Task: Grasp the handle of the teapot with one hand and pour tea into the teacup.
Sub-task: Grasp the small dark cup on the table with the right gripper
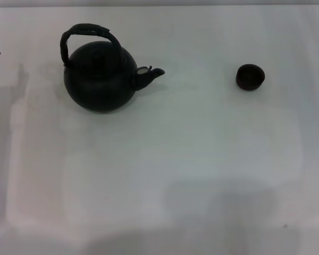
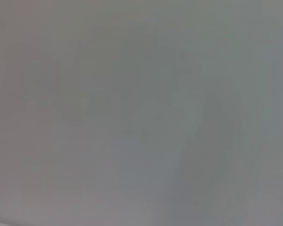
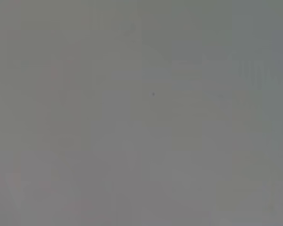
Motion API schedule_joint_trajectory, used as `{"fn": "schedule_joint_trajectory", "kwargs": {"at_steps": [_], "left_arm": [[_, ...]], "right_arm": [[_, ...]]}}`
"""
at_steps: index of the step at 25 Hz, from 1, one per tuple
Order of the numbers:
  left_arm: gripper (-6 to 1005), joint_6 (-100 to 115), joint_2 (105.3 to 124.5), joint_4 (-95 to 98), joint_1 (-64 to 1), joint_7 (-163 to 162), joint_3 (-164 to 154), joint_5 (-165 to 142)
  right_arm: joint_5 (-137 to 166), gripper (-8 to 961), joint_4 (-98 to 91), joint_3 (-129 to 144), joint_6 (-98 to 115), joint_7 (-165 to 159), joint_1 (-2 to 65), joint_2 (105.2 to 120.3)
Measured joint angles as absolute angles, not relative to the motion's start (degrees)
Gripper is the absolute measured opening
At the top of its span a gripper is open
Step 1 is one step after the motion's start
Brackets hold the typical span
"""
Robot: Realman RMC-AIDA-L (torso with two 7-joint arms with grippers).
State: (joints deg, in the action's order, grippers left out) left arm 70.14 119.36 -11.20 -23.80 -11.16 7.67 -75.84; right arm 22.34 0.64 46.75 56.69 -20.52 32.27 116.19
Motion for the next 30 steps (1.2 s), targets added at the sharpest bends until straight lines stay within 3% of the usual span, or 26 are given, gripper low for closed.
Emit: {"fn": "schedule_joint_trajectory", "kwargs": {"at_steps": [30], "left_arm": [[888, 73.18, 119.35, -11.26, -23.53, -11.25, 8.08, -75.51]], "right_arm": [[22.33, 843, -9.06, 58.08, 53.61, -33.13, 31.89, 115.43]]}}
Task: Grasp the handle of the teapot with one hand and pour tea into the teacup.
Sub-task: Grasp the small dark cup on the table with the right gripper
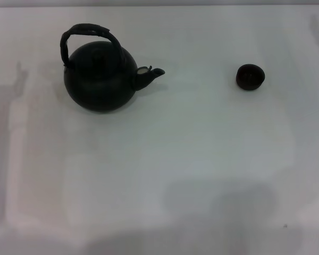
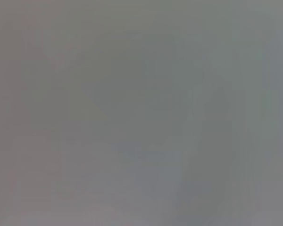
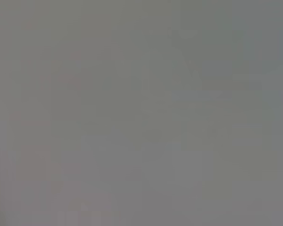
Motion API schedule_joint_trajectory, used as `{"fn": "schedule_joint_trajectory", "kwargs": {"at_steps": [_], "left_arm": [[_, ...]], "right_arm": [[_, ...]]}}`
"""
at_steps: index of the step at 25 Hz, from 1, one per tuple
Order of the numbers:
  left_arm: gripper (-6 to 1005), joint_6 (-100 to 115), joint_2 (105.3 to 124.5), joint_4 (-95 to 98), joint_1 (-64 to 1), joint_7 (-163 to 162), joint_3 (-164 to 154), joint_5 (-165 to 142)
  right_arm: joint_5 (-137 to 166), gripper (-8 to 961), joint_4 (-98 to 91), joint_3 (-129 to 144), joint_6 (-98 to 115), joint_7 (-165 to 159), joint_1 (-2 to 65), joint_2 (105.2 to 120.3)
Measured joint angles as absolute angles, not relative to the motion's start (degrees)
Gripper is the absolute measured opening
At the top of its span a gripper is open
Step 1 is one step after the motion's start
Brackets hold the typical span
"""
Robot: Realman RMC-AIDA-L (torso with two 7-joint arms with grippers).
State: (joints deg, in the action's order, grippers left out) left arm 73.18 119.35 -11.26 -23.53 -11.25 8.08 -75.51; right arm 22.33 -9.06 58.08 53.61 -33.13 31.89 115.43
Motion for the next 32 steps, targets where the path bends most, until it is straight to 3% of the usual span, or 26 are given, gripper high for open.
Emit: {"fn": "schedule_joint_trajectory", "kwargs": {"at_steps": [4, 8, 18, 23, 27, 32], "left_arm": [[887, 73.22, 119.36, -11.34, -23.71, -11.25, 8.1, -75.5], [887, 73.23, 119.41, -11.34, -23.75, -11.25, 8.08, -75.49], [887, 73.58, 119.44, -11.35, -24.48, -11.25, 8.17, -75.46], [888, 74.01, 119.44, -11.44, -24.66, -11.25, 8.18, -75.41], [888, 74.08, 119.44, -11.5, -24.7, -11.25, 8.18, -75.4], [888, 75.13, 119.45, -11.51, -24.5, -11.25, 8.18, -75.4]], "right_arm": [[22.33, 842, -13.51, 61.98, 48.57, -36.47, 32.29, 115.24], [22.41, 841, -19.34, 71.24, 43.0, -45.66, 32.44, 113.33], [52.81, 837, -24.3, 82.8, 45.32, -89.32, 39.6, 103.07], [70.1, 835, -23.88, 82.76, 52.55, -102.38, 45.64, 99.25], [78.1, 834, -24.04, 82.79, 56.0, -104.17, 49.24, 97.81], [89.04, 832, -24.62, 82.78, 59.56, -107.41, 53.29, 97.4]]}}
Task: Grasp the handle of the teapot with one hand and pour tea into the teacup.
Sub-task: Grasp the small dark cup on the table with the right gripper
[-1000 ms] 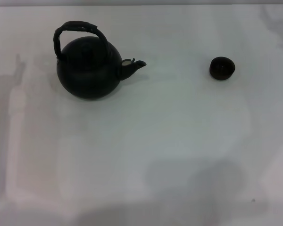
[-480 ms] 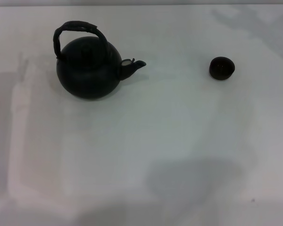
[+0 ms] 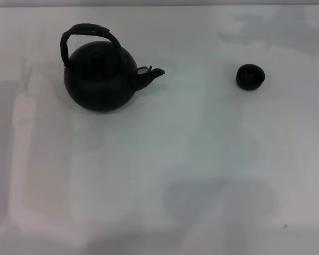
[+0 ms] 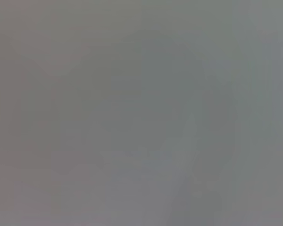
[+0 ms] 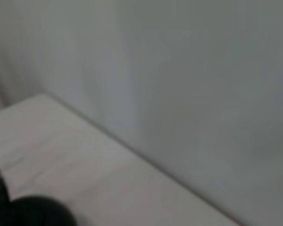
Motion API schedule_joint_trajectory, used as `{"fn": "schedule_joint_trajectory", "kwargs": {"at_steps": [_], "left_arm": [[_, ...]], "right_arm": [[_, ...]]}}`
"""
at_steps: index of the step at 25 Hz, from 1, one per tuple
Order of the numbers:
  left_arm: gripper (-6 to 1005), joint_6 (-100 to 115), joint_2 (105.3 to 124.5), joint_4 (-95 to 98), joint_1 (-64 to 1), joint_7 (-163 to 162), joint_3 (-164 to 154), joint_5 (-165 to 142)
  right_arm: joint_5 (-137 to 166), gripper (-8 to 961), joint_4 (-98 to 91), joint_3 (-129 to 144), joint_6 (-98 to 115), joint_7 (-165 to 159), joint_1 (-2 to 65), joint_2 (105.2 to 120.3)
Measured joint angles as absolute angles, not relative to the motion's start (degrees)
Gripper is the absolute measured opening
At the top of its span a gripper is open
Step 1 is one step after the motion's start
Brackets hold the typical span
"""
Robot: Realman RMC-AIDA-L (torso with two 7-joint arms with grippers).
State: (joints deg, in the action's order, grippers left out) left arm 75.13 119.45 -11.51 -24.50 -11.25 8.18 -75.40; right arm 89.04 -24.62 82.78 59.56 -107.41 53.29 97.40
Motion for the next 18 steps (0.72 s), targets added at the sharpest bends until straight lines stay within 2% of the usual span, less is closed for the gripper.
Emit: {"fn": "schedule_joint_trajectory", "kwargs": {"at_steps": [4, 7, 10, 14, 18], "left_arm": [[888, 75.3, 119.44, -11.52, -24.33, -11.25, 8.18, -75.41], [888, 75.32, 119.44, -11.52, -24.27, -11.25, 8.18, -75.42], [888, 75.33, 119.44, -11.52, -24.26, -11.25, 8.18, -75.5], [887, 75.33, 119.44, -11.53, -24.27, -11.25, 8.0, -75.68], [887, 75.33, 119.44, -11.81, -24.32, -11.25, 7.94, -75.71]], "right_arm": [[93.95, 830, -25.8, 82.81, 63.52, -107.77, 55.22, 97.74], [97.94, 829, -26.52, 82.89, 65.81, -108.34, 56.32, 98.64], [103.73, 828, -27.46, 82.96, 66.54, -110.24, 56.96, 100.53], [113.84, 826, -30.08, 82.81, 65.94, -114.47, 57.11, 104.22], [123.34, 825, -31.33, 82.76, 65.3, -118.19, 58.0, 107.27]]}}
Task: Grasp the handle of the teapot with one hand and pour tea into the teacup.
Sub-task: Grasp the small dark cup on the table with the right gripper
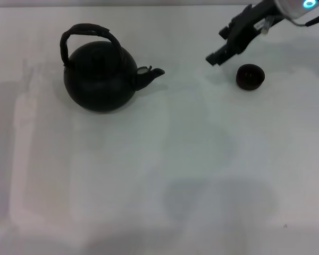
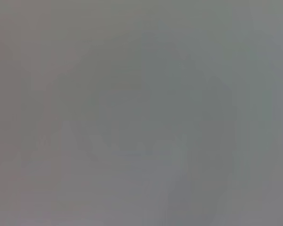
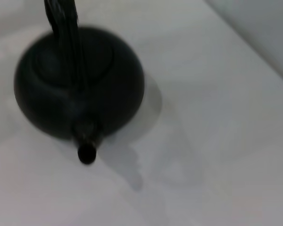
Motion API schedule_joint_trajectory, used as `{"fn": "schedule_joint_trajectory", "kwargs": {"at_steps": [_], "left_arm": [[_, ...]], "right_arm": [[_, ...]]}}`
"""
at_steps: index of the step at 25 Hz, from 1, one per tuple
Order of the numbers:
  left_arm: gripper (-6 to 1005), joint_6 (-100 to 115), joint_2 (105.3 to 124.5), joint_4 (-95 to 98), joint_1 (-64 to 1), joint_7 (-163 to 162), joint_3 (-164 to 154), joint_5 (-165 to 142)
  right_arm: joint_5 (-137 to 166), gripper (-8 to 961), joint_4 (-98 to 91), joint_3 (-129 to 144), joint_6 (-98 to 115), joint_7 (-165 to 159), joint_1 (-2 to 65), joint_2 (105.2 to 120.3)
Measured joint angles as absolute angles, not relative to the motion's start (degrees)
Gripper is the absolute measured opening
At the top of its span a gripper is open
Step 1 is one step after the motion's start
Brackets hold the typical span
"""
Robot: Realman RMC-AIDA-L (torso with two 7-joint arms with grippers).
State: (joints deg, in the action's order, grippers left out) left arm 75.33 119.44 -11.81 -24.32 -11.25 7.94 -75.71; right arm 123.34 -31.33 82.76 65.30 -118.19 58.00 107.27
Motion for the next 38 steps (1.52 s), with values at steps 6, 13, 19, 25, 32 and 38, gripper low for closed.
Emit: {"fn": "schedule_joint_trajectory", "kwargs": {"at_steps": [6, 13, 19, 25, 32, 38], "left_arm": [[887, 75.33, 119.44, -12.1, -24.34, -11.25, 8.08, -75.65], [888, 75.39, 119.44, -12.22, -24.28, -11.25, 8.15, -75.64], [887, 75.42, 119.44, -12.22, -24.26, -11.25, 8.18, -75.54], [887, 75.42, 119.44, -12.21, -24.55, -11.25, 8.18, -75.53], [888, 75.42, 119.44, -12.32, -24.59, -11.25, 8.18, -75.51], [887, 75.42, 119.44, -12.86, -24.61, -11.25, 8.17, -75.5]], "right_arm": [[132.83, 822, -31.27, 82.77, 63.9, -121.91, 59.51, 110.23], [139.43, 820, -29.86, 83.03, 61.39, -124.48, 60.72, 112.06], [144.18, 817, -28.67, 83.01, 60.29, -126.71, 61.14, 113.63], [144.39, 815, -27.21, 83.09, 59.49, -126.75, 61.29, 113.75], [144.9, 812, -25.31, 83.13, 57.66, -126.78, 61.35, 113.79], [145.65, 810, -25.22, 83.18, 57.37, -126.81, 61.04, 113.82]]}}
